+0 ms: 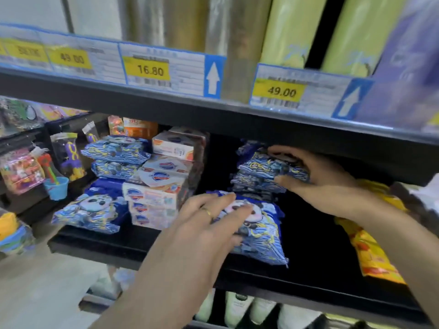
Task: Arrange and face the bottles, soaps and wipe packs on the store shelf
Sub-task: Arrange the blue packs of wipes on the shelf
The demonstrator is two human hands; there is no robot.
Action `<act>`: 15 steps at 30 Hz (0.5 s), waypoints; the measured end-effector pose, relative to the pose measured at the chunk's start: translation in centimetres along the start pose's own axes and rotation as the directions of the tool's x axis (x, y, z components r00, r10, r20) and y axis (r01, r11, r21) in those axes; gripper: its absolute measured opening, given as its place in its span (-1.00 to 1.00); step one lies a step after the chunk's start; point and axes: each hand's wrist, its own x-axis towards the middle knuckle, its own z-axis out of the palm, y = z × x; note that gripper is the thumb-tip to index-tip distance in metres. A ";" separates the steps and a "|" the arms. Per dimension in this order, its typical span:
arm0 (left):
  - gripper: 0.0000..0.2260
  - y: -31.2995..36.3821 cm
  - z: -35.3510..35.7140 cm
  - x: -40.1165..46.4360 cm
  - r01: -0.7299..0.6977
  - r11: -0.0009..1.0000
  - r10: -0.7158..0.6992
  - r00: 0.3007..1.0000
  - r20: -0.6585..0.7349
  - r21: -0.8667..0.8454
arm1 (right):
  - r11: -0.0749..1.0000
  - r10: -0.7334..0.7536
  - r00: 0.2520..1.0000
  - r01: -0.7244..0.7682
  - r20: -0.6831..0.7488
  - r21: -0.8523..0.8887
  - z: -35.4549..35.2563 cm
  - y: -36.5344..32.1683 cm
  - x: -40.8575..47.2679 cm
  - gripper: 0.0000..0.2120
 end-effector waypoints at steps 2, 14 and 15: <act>-0.63 -0.1 1.6 1.5 -0.018 0.999 0.021 0.997 -0.076 0.046 | 0.997 -0.058 0.997 0.056 0.042 0.057 0.0 -0.1 -0.1 -0.48; -0.50 0.0 4.4 3.6 0.062 0.992 -0.066 0.997 0.032 0.109 | 0.992 -0.124 0.990 0.125 0.070 -0.006 4.9 0.8 1.0 -0.53; -0.50 0.0 4.3 3.6 0.068 0.991 -0.074 0.996 0.043 0.111 | 0.992 -0.124 0.990 0.123 0.070 0.011 5.0 0.9 1.0 -0.53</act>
